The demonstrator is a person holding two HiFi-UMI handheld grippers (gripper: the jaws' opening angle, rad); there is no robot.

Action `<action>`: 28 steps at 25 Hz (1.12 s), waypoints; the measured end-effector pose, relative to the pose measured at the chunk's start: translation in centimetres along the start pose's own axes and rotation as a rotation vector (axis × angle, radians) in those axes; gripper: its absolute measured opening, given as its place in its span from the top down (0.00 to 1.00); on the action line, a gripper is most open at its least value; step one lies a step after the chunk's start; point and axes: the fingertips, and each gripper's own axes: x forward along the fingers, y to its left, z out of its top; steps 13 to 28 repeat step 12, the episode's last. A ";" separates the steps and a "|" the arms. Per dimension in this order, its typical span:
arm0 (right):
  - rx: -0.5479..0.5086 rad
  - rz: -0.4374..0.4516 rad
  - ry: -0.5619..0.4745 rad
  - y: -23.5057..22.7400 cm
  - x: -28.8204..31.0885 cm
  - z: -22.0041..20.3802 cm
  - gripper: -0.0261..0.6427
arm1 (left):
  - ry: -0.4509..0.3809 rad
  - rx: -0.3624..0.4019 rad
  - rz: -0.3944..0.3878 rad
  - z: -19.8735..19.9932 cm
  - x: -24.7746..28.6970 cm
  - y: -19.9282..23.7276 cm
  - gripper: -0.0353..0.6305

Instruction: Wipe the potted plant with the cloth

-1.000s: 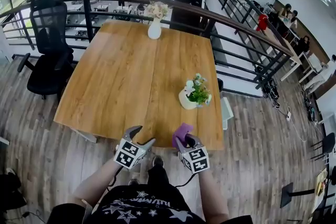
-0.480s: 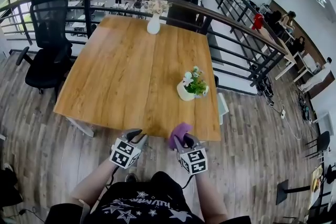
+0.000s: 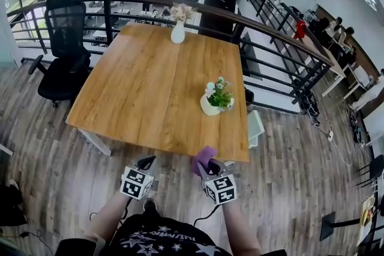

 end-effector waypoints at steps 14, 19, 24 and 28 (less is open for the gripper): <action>-0.006 0.055 -0.013 3.1 -8.2 -4.7 0.84 | 0.015 -0.012 0.042 -4.2 -5.6 -7.9 0.94; -0.006 0.055 -0.013 3.1 -8.2 -4.7 0.84 | 0.015 -0.012 0.042 -4.2 -5.6 -7.9 0.94; -0.006 0.055 -0.013 3.1 -8.2 -4.7 0.84 | 0.015 -0.012 0.042 -4.2 -5.6 -7.9 0.94; -0.006 0.055 -0.013 3.1 -8.2 -4.7 0.84 | 0.015 -0.012 0.042 -4.2 -5.6 -7.9 0.94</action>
